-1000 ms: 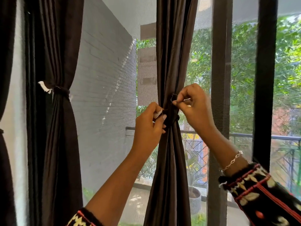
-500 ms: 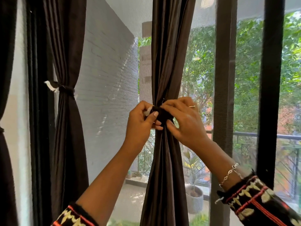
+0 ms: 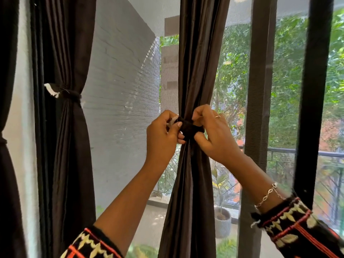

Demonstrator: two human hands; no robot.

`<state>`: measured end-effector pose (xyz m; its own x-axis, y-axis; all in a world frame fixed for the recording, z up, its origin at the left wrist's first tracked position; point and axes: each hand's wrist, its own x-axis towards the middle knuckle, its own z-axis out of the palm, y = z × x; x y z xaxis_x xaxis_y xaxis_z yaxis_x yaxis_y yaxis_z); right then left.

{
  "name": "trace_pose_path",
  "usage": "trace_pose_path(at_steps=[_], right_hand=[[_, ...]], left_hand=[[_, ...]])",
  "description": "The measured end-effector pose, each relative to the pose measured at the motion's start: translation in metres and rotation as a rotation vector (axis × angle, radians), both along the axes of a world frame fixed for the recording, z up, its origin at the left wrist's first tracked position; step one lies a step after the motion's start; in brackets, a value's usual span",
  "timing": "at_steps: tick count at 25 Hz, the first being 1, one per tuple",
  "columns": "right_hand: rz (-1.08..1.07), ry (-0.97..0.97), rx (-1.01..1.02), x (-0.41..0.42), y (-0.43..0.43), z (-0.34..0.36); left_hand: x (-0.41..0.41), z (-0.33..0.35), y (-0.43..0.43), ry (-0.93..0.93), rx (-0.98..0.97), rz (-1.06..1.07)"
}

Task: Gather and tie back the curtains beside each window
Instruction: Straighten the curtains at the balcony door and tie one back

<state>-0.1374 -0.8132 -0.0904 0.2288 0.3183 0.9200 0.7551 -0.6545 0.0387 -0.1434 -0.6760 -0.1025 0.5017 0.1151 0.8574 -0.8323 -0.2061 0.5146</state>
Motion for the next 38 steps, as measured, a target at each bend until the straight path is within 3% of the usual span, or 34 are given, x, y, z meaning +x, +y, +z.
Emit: trace_pose_path(at_steps=[5,8,11,14,18,24,38], right_hand=[[0.145,0.191,0.067,-0.008,-0.007,-0.001],[0.299,0.21,0.495,-0.022,-0.01,-0.019],[0.613,0.637,0.961,-0.034,0.001,-0.047],[0.797,0.938,1.168,-0.034,0.013,-0.059],[0.972,0.961,1.401,-0.034,0.024,-0.043],[0.938,0.994,1.53,-0.031,0.036,-0.035],[0.87,0.974,1.538,-0.021,0.021,-0.034]], left_hand=[[0.0,0.001,-0.003,0.031,-0.043,0.004],[0.002,0.003,0.0,0.079,-0.056,-0.005],[0.002,0.004,0.0,0.093,-0.041,-0.004],[0.001,0.005,-0.002,0.122,-0.061,-0.08],[0.0,0.005,-0.004,0.188,-0.139,-0.183],[-0.004,0.005,-0.005,0.227,-0.165,-0.219],[0.002,0.0,-0.012,0.181,-0.179,-0.111]])
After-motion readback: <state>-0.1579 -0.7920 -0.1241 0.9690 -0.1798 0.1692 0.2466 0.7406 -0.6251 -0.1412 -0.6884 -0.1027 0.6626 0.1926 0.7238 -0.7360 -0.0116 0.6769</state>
